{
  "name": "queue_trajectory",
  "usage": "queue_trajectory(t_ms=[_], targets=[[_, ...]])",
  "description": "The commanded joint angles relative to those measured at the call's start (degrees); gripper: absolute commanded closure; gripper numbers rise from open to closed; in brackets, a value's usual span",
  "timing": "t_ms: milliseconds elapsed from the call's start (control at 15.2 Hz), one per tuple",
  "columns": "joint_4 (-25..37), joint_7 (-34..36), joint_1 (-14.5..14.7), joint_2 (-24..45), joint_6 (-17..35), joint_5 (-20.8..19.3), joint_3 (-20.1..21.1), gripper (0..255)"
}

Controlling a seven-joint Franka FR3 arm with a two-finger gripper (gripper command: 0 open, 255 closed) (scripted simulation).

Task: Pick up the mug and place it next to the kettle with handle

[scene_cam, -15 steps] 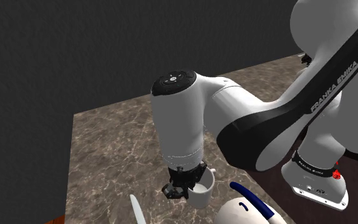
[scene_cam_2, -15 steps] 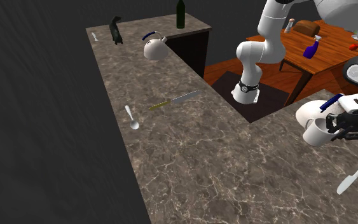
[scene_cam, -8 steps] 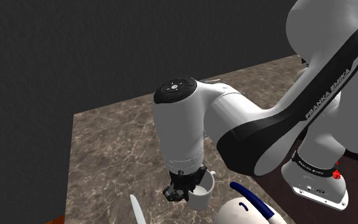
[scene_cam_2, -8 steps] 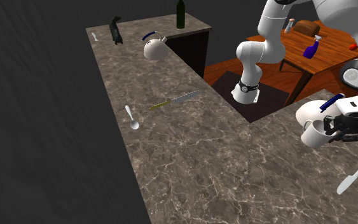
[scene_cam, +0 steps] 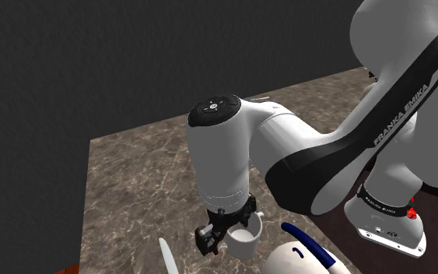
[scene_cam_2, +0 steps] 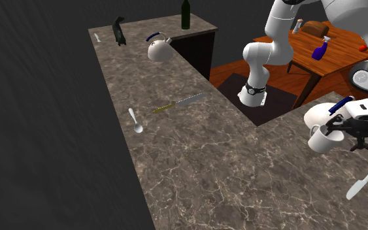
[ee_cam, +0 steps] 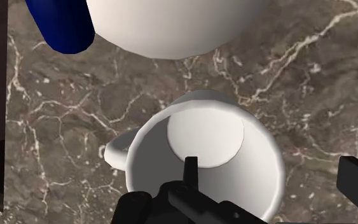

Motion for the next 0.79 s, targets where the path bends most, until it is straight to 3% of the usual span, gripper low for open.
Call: queue_trajectory(t_ms=[0, 198, 726], targets=[[1.0, -0.5, -0.1, -1.0, -1.9, 0.7, 0.0, 0], [4.2, -1.6, -0.2, -3.5, -7.2, 2.2, -0.1, 0], [4.2, -1.6, -0.2, -3.5, -7.2, 2.2, -0.1, 0]])
